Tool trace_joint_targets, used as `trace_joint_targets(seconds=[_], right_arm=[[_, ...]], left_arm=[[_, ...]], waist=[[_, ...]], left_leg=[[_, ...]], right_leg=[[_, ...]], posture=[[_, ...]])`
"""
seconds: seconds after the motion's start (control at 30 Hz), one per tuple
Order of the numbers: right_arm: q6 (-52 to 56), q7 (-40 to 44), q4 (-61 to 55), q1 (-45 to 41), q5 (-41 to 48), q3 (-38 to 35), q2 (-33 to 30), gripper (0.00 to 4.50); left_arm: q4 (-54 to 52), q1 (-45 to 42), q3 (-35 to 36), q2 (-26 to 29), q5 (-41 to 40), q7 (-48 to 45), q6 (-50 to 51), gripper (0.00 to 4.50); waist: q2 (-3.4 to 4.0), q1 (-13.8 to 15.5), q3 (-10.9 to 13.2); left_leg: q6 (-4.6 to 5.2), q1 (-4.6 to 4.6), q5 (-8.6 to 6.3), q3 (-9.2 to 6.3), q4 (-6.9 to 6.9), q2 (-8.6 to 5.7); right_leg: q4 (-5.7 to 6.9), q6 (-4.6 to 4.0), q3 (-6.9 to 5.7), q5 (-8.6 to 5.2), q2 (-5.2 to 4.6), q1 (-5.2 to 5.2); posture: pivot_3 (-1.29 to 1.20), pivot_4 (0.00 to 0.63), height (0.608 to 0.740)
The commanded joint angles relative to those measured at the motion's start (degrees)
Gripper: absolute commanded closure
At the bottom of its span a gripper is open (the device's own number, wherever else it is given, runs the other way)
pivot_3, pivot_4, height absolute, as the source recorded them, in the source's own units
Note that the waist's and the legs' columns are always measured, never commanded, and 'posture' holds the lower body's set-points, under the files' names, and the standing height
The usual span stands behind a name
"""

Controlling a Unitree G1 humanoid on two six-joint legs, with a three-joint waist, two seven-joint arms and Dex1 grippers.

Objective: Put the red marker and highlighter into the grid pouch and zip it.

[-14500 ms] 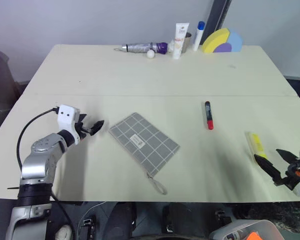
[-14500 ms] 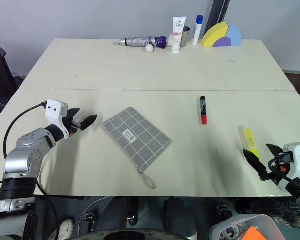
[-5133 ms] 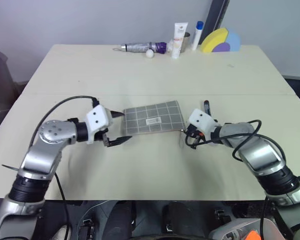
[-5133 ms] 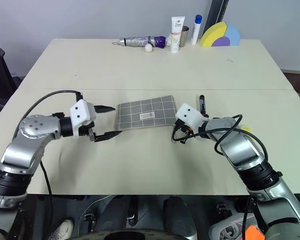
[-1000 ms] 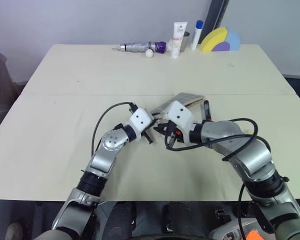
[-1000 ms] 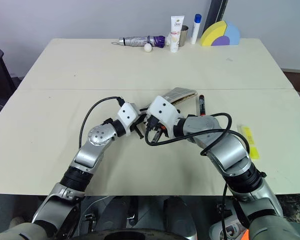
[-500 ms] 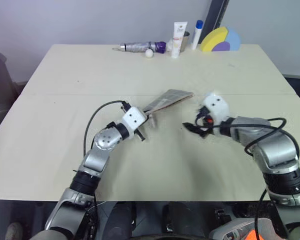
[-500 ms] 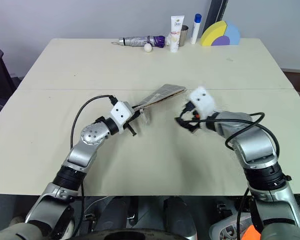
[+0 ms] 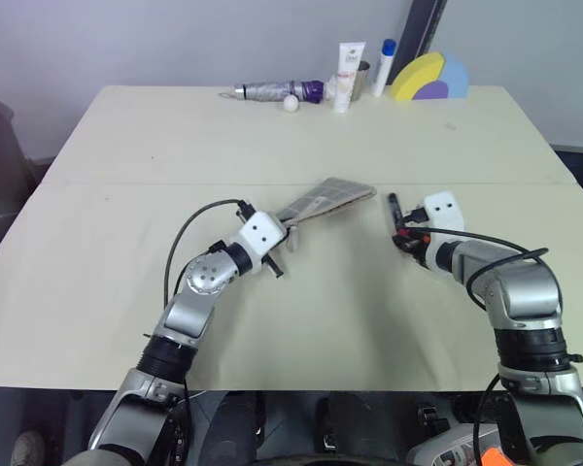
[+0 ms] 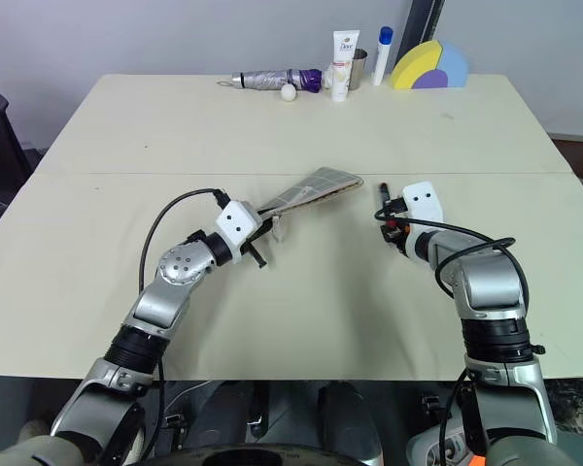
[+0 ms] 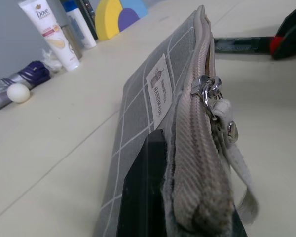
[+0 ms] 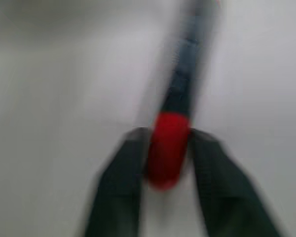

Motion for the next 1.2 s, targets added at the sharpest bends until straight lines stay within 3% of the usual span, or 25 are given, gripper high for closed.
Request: trace_joint_targets(seconds=[0.03, 0.23, 0.37, 0.87, 1.2], right_arm=[[0.15, -0.17, -2.56, -0.94, -0.16, -1.8, -1.79, 4.22], [-7.88, 13.29, -14.39, 4.01, -0.15, 1.63, -18.25, 4.22], [-9.63, 18.75, -19.16, 6.51, 2.75, -0.35, -22.78, 4.22], [-10.5, 19.98, -20.32, 4.81, 2.24, 3.16, -22.77, 4.22], [-16.86, 24.83, -21.56, 1.93, -3.35, 11.9, -26.36, 4.22]], left_arm=[[-1.53, -0.15, 0.43, -0.48, -0.89, -0.02, -0.14, 4.5], [-0.72, -1.11, 2.24, -1.48, -3.54, -0.21, 1.43, 4.5], [-0.4, -1.38, 2.18, -1.51, -3.7, -0.5, 1.29, 4.5], [-1.5, -1.6, 0.85, -0.64, -2.07, -1.97, 0.06, 4.5], [-2.85, -1.94, -2.17, 3.13, -1.09, -8.33, -3.27, 4.5]], waist=[[0.0, -0.01, 0.0], [0.06, 0.23, 0.03], [0.05, -0.21, 0.04], [0.04, 0.05, 0.05], [0.04, 0.0, 0.04]], left_leg=[[0.0, 0.0, 0.0, 0.0, -0.01, 0.0], [0.02, -0.06, -0.01, 0.0, 0.0, -0.05], [0.02, 0.02, -0.01, -0.02, -0.06, 0.02], [0.01, 0.01, -0.01, -0.03, -0.03, 0.0], [0.01, 0.01, -0.01, -0.03, -0.03, 0.0]], right_leg=[[0.0, 0.0, 0.0, 0.0, 0.0, -0.01], [-0.08, 0.07, 0.0, -0.04, -0.03, -0.01], [-0.18, 0.07, 0.0, -0.04, 0.07, 0.07], [-0.19, 0.07, 0.0, -0.04, 0.03, 0.09], [-0.2, 0.07, 0.0, -0.04, 0.01, 0.08]], posture=[[0.0, 0.15, 0.74], [0.0, 0.15, 0.74], [0.0, 0.15, 0.74], [0.0, 0.15, 0.74], [0.0, 0.15, 0.74]])
